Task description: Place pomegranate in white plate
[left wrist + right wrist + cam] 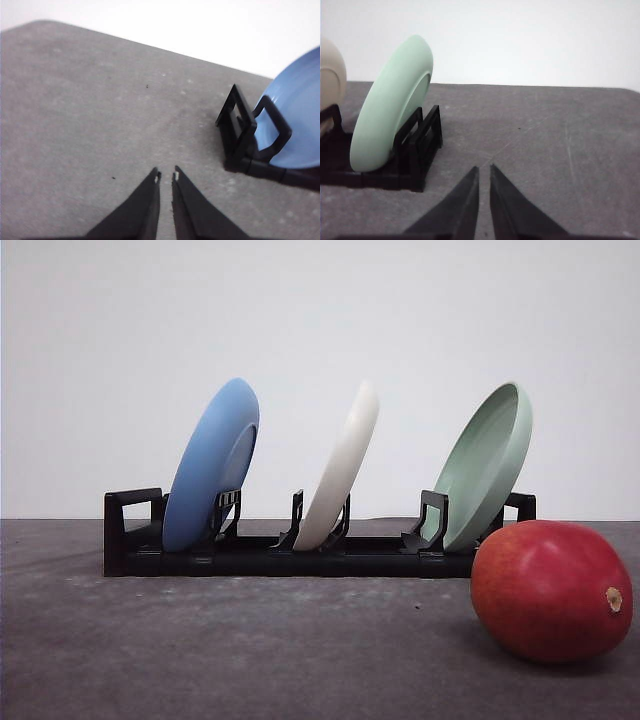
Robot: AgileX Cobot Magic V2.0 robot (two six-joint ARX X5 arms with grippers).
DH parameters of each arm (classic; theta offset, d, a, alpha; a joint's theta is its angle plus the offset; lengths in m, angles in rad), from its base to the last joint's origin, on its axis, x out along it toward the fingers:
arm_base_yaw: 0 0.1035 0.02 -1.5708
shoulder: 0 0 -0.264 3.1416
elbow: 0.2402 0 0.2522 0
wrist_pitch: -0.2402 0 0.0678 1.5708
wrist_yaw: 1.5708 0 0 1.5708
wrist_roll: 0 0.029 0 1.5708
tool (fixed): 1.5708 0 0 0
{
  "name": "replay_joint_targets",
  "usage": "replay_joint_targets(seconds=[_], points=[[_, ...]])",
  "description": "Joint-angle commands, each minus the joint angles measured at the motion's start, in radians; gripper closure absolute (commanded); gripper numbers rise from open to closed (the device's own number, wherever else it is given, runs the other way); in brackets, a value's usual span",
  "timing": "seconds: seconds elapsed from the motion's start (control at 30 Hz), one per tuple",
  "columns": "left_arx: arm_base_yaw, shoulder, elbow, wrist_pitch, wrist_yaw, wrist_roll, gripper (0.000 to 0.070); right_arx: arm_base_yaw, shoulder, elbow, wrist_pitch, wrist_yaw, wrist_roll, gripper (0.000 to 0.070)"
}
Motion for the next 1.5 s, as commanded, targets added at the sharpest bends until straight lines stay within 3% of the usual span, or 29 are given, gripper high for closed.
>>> replay_joint_targets(seconds=[0.0, 0.17, 0.37, 0.5, 0.7, 0.9, 1.13, 1.33, 1.47], points=[[0.001, -0.001, -0.009, -0.002, -0.003, -0.105, 0.0674, -0.001, 0.000, -0.003, 0.014, 0.008, 0.114, 0.0667], [0.001, -0.001, 0.006, 0.060, -0.002, -0.212, 0.0674, -0.001, 0.000, 0.002, 0.099, 0.008, 0.255, 0.0693], [0.001, -0.001, 0.059, 0.155, -0.002, -0.212, 0.0689, -0.001, 0.000, 0.090, 0.071, 0.008, 0.280, 0.0694], [0.001, 0.004, 0.151, 0.075, -0.002, -0.212, 0.0689, -0.001, 0.002, 0.197, -0.050, 0.008, 0.280, 0.0694], [0.001, 0.075, 0.327, -0.134, 0.000, -0.211, 0.0689, -0.001, 0.075, 0.367, -0.247, -0.010, 0.266, 0.0694], [0.001, 0.219, 0.491, -0.350, 0.064, -0.109, 0.0690, -0.001, 0.221, 0.484, -0.352, -0.141, 0.179, 0.0694], [0.000, 0.421, 0.627, -0.508, 0.191, 0.048, 0.0689, -0.001, 0.414, 0.539, -0.420, -0.281, 0.107, 0.0694], [-0.039, 0.581, 0.692, -0.527, 0.246, 0.143, 0.0690, 0.003, 0.553, 0.539, -0.418, -0.379, 0.056, 0.0693], [-0.119, 0.667, 0.717, -0.489, 0.242, 0.184, 0.0689, 0.052, 0.599, 0.539, -0.410, -0.360, 0.007, 0.0693]])
